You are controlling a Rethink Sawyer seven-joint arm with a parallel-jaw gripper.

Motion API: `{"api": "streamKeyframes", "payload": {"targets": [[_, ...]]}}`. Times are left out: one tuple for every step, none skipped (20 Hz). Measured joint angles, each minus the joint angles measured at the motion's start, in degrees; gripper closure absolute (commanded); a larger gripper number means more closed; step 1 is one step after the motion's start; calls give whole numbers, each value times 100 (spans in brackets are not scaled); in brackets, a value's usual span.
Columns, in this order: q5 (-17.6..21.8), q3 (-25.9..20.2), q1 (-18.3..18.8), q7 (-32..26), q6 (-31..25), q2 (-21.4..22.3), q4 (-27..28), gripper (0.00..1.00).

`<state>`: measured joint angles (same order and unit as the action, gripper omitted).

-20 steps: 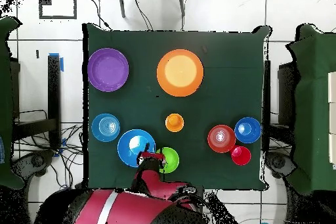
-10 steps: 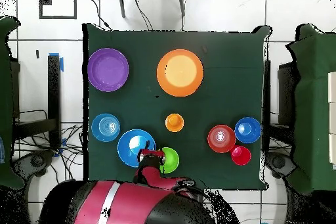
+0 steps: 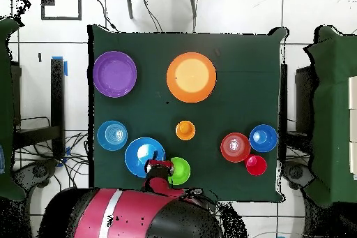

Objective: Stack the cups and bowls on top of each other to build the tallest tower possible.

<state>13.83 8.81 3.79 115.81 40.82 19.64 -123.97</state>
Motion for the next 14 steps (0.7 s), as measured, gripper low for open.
{"api": "streamKeyframes", "payload": {"targets": [[-59, 32, -87, 0, -1, -56, 18, 100], [-62, 33, -93, 0, 2, -60, 18, 100], [-65, 34, -100, 0, 5, -63, 17, 100], [-68, 35, -106, 0, 8, -66, 16, 100], [-67, 34, -141, 1, 20, -45, -10, 100], [-65, 37, -152, 1, 22, -32, -17, 100], [-69, 40, -162, 1, 23, -18, -17, 100], [-70, 45, -171, 1, 23, -13, -16, 100], [-71, 50, -180, 1, 23, -8, -16, 100], [-70, 57, -191, 1, 23, -9, -17, 100], [-71, 65, -205, 1, 22, -10, -17, 100], [-71, 69, -211, 1, 22, -11, -16, 100], [-71, 85, -239, 1, 22, -11, -17, 100], [-72, 93, -253, 1, 22, -11, -16, 100]]}}
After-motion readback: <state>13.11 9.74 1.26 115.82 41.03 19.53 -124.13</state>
